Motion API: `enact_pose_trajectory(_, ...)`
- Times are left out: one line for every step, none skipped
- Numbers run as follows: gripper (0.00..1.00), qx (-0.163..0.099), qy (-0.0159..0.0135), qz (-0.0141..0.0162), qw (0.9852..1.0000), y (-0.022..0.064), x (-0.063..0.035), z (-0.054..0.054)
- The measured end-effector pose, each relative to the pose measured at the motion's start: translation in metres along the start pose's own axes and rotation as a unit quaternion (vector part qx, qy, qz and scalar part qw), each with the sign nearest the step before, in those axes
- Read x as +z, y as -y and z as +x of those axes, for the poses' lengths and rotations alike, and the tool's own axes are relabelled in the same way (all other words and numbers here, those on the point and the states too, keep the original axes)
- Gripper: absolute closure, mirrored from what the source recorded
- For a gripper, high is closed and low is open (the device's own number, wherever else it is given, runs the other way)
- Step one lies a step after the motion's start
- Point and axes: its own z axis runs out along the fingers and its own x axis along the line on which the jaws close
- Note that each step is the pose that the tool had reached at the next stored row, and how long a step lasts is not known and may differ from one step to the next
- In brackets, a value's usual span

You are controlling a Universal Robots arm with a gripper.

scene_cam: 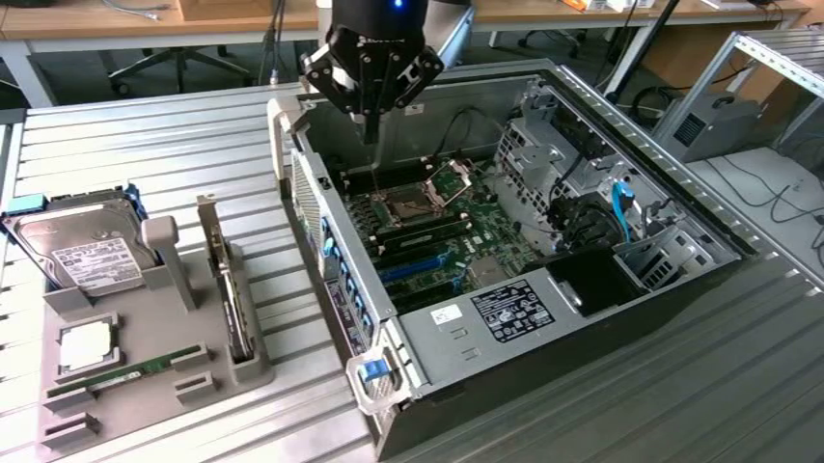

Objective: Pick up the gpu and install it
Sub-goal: 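Reach for the gpu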

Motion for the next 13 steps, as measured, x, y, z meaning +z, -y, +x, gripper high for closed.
enact_pose_trajectory(0.89,0.000,0.0000,0.0000,1.0000,0.0002,0.0000,0.002)
enact_pose_trajectory(0.89,0.000,0.0000,0.0000,1.0000,0.0003,-0.0001,0.004)
enact_pose_trajectory(0.89,0.000,0.0000,0.0000,1.0000,0.0005,-0.0001,0.006)
enact_pose_trajectory(0.89,0.000,0.0000,0.0000,1.0000,0.0006,-0.0001,0.008)
enact_pose_trajectory(0.89,0.000,0.0000,0.0000,1.0000,0.0007,-0.0001,0.009)
enact_pose_trajectory(0.89,0.000,0.0000,0.0000,1.0000,0.0008,-0.0001,0.011)
enact_pose_trajectory(0.89,0.000,0.0000,0.0000,1.0000,0.0010,-0.0001,0.013)
enact_pose_trajectory(0.89,0.000,0.0000,0.0000,1.0000,0.0011,-0.0002,0.015)
enact_pose_trajectory(0.89,0.000,0.0000,0.0000,1.0000,0.0012,-0.0002,0.016)
enact_pose_trajectory(0.89,0.000,0.0000,0.0000,1.0000,0.0014,-0.0002,0.018)
enact_pose_trajectory(0.89,0.000,0.0000,0.0000,1.0000,0.0015,-0.0002,0.020)
enact_pose_trajectory(0.89,0.000,0.0000,0.0000,1.0000,0.0016,-0.0003,0.022)
enact_pose_trajectory(0.89,0.000,0.0000,0.0000,1.0000,0.0018,-0.0003,0.023)
